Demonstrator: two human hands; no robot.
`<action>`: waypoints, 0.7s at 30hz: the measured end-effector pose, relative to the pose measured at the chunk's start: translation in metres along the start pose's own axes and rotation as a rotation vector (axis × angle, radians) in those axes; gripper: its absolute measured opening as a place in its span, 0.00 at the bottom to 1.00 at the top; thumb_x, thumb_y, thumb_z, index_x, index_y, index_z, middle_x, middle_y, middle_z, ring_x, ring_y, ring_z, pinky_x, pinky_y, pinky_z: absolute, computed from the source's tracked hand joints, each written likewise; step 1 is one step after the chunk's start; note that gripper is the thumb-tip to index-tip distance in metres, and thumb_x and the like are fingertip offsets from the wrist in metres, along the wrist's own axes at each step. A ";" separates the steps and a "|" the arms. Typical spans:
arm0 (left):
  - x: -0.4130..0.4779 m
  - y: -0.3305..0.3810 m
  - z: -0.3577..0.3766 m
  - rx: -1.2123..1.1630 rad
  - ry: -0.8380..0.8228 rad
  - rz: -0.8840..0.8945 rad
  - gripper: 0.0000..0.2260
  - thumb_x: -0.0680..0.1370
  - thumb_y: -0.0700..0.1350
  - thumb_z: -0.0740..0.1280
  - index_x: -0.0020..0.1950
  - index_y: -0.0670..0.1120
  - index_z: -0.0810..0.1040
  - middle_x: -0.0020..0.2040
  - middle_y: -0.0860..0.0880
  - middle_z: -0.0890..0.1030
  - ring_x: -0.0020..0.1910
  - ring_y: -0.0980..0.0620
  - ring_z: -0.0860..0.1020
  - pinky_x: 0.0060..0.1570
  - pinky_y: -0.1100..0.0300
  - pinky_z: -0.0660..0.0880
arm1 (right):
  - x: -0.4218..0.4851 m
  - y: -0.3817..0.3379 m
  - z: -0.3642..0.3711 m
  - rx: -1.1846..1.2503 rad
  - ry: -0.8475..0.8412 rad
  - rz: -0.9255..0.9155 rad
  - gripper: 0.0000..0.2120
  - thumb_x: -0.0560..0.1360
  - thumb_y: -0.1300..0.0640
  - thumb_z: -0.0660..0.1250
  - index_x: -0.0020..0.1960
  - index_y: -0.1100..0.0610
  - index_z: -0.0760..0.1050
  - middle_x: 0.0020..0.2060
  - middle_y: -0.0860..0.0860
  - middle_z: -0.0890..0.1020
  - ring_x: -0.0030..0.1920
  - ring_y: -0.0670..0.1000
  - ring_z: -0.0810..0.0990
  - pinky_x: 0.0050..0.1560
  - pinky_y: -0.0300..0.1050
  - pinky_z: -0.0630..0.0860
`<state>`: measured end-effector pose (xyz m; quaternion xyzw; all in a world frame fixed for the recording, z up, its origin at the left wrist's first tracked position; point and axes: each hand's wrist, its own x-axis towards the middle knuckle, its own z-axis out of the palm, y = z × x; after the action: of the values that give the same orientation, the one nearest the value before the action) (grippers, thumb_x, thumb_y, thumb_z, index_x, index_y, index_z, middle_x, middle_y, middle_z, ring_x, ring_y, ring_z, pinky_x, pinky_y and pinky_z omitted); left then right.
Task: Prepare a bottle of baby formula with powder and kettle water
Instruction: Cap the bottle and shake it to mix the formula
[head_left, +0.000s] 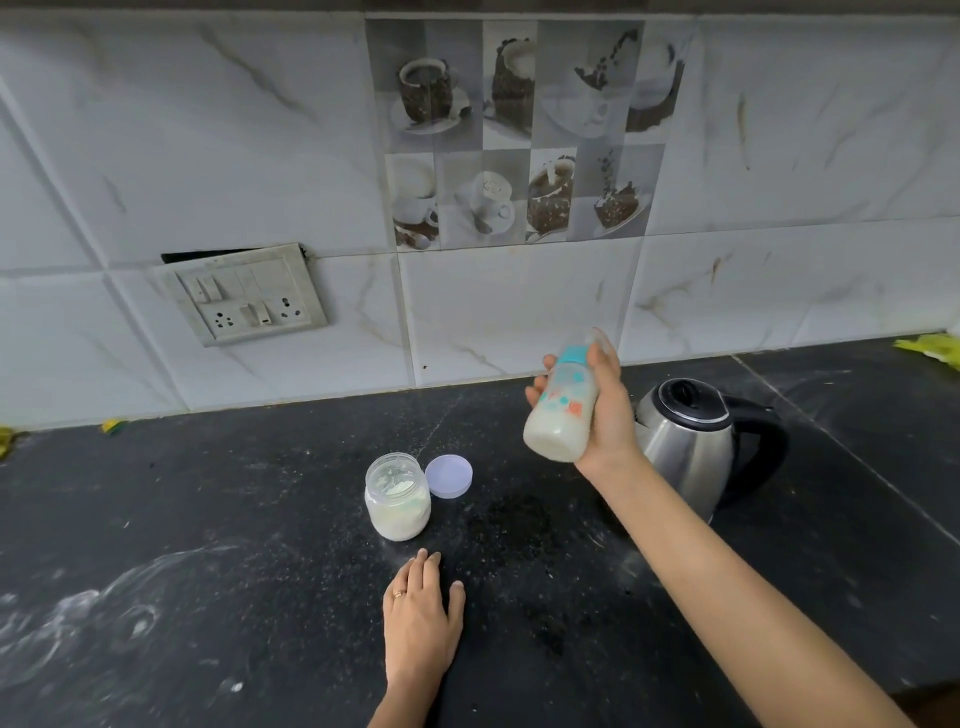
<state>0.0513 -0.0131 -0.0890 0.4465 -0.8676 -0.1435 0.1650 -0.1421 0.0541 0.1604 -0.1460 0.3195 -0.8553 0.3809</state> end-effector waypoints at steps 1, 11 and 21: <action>0.000 0.000 0.000 -0.004 -0.007 0.001 0.20 0.76 0.53 0.66 0.65 0.45 0.76 0.65 0.47 0.76 0.66 0.46 0.72 0.64 0.50 0.68 | 0.001 0.000 0.000 -0.001 0.008 0.013 0.12 0.80 0.50 0.62 0.63 0.43 0.69 0.45 0.58 0.77 0.34 0.54 0.79 0.39 0.50 0.81; 0.000 0.000 0.000 -0.013 -0.008 -0.003 0.22 0.77 0.54 0.63 0.68 0.46 0.73 0.68 0.48 0.73 0.69 0.47 0.69 0.67 0.51 0.64 | 0.004 0.006 -0.003 0.028 0.110 0.005 0.11 0.81 0.51 0.61 0.62 0.47 0.66 0.43 0.58 0.77 0.32 0.54 0.78 0.36 0.49 0.80; -0.001 0.000 0.000 -0.022 0.003 0.002 0.21 0.77 0.54 0.63 0.68 0.46 0.73 0.68 0.49 0.74 0.69 0.48 0.68 0.68 0.52 0.64 | 0.000 0.000 -0.001 0.042 0.078 0.000 0.11 0.81 0.50 0.61 0.62 0.45 0.67 0.44 0.57 0.78 0.32 0.53 0.79 0.38 0.48 0.81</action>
<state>0.0515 -0.0125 -0.0889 0.4443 -0.8661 -0.1520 0.1714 -0.1429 0.0541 0.1595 -0.1045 0.3161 -0.8669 0.3711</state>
